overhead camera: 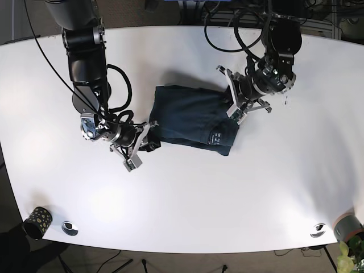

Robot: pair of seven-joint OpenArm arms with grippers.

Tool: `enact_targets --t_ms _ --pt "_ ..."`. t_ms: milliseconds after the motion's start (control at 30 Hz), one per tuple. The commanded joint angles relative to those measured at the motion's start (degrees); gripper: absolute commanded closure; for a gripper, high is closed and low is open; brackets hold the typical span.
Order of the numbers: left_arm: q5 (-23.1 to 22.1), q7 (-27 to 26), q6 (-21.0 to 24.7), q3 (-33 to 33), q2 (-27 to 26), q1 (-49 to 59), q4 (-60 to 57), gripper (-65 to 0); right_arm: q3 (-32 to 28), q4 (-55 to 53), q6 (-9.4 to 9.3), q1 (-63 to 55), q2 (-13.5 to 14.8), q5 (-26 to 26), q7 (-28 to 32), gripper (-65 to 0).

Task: Fold the T-shirt properly
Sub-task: 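Grip the folded blue bundle with the left gripper and carry it aside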

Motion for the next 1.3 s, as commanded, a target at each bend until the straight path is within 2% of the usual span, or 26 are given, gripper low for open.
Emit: enact_targets --t_ms 0,67,300,500,600,700,833,933,1000,1067,1167,1267 --pt "-0.5 -1.6 0.1 -1.1 -0.1 -3.5 -2.1 -4.0 0.3 3.0 2.46 -0.8 1.1 1.3 0.9 -9.7" --pt "-0.4 -1.6 0.1 -1.4 -0.5 -6.0 -4.2 -4.0 0.3 4.3 2.90 -2.8 1.8 1.8 0.9 -9.7" --pt "-0.3 -1.6 0.1 -2.7 -2.6 -14.7 -12.3 -4.0 0.3 14.1 2.81 -11.0 1.3 1.5 -1.4 -9.5" --pt "-0.6 -1.2 0.1 -2.9 -4.4 -20.2 -14.5 -3.8 0.1 23.5 2.81 -17.0 -2.7 1.3 -6.6 -9.5" --pt "-0.6 -1.2 0.1 -2.9 -5.4 -20.5 -11.3 -4.0 -0.3 26.4 2.72 -18.6 -6.5 1.3 -8.2 -9.5" --pt "-0.3 -1.2 0.2 -2.9 -5.4 -20.2 -7.0 -4.2 -3.4 26.8 2.72 -18.9 -9.5 1.3 -8.7 -9.5" --pt "-0.3 0.6 0.5 -2.9 -4.9 -19.3 -3.4 -4.3 -7.1 27.0 2.63 -18.4 -10.8 1.3 -8.8 -9.5" --pt "-0.3 1.3 2.6 -2.8 -3.4 -18.6 -2.7 -5.0 -5.6 27.9 2.63 -18.4 -11.3 1.7 -8.9 -9.5" --pt "-0.3 1.6 5.0 -2.8 -1.9 -18.3 -2.7 -8.8 -4.6 28.6 2.63 -18.4 -11.3 1.3 -8.9 -9.5" --pt "-0.3 1.3 8.0 -2.7 -0.5 -16.7 -2.7 -19.2 -2.9 28.7 2.63 -18.4 -10.8 1.3 -8.9 -9.5" --pt "-0.3 0.8 10.8 -2.6 1.0 -15.1 -2.6 -33.1 -1.1 28.8 2.63 -18.4 -8.4 1.3 -8.9 -9.5" --pt "-0.3 -1.2 12.6 -2.2 1.7 -14.2 -2.4 -35.3 -0.9 28.8 2.63 -18.0 -6.8 1.6 -8.9 -9.5"
